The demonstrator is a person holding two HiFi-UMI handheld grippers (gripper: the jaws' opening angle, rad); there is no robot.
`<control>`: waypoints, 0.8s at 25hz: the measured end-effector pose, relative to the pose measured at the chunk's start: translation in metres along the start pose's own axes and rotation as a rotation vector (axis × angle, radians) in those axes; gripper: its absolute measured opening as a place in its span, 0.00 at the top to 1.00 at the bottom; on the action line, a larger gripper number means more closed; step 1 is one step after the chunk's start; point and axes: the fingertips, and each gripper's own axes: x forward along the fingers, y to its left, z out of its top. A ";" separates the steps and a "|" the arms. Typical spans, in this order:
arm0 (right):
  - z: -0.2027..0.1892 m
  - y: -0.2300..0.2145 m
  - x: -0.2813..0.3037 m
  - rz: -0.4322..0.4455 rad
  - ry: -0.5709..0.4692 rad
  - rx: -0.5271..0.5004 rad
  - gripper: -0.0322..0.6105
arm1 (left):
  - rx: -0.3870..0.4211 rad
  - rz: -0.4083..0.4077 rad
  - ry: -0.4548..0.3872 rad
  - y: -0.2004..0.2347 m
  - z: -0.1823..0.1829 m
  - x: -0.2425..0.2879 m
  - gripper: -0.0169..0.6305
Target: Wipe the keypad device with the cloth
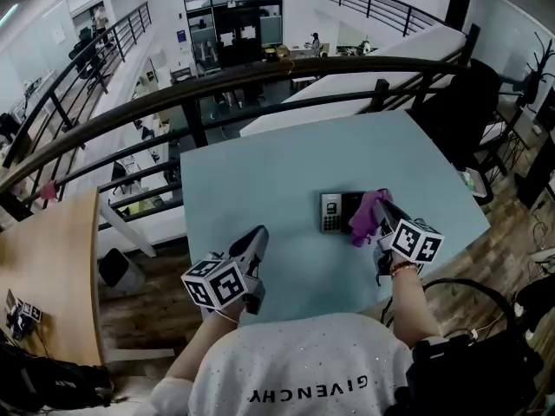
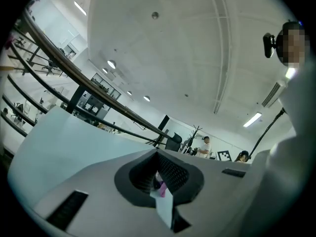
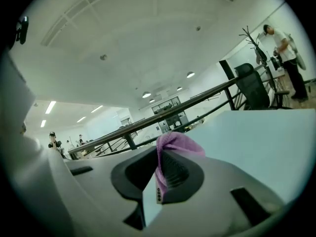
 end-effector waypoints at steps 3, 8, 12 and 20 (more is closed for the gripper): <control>0.011 0.032 -0.006 0.063 -0.006 -0.045 0.91 | 0.036 0.027 0.006 -0.004 0.013 -0.005 0.96; 0.012 0.079 -0.013 0.143 0.018 -0.194 0.91 | 0.050 0.036 -0.045 -0.009 0.026 -0.016 0.96; -0.001 0.101 -0.018 0.177 0.045 -0.264 0.91 | 0.067 0.050 -0.029 -0.011 0.011 -0.025 0.96; -0.025 0.119 -0.028 0.221 0.081 -0.250 0.92 | 0.075 0.088 0.015 -0.003 -0.012 -0.038 0.96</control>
